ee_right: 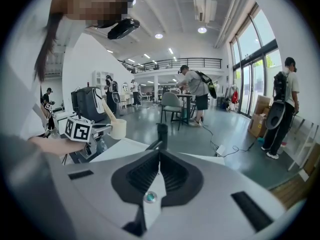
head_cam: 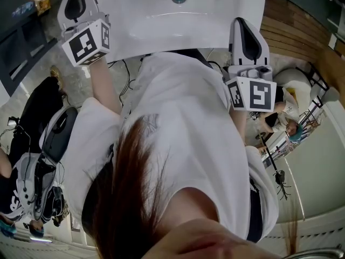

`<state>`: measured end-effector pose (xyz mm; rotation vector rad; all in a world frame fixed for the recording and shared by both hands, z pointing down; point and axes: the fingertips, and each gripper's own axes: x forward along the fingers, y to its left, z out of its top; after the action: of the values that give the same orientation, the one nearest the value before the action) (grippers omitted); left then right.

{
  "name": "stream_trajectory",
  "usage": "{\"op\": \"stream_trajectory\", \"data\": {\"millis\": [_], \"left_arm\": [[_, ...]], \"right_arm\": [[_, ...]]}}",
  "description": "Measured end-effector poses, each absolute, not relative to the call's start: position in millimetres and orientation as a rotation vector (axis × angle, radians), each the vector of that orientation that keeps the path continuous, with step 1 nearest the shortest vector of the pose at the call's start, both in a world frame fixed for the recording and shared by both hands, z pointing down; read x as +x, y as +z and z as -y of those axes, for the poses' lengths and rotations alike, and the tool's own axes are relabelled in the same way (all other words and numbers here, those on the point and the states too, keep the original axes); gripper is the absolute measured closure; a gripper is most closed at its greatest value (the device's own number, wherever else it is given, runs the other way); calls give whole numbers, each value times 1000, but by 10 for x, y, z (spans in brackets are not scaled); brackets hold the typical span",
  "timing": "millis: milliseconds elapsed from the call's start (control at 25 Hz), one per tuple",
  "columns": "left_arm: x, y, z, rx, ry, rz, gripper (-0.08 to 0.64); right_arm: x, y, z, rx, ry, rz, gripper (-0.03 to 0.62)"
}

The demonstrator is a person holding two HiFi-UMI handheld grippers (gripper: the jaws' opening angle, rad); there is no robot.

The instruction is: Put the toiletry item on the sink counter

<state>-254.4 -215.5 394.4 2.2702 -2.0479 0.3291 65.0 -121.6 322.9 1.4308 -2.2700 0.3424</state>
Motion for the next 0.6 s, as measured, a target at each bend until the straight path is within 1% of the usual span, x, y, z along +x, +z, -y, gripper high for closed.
{"op": "stream_trajectory", "data": {"millis": [600], "left_arm": [[-2594, 4284, 2191, 2201, 368, 2036, 512]], "right_arm": [[602, 3226, 1220, 1419, 346, 2267, 581]]}}
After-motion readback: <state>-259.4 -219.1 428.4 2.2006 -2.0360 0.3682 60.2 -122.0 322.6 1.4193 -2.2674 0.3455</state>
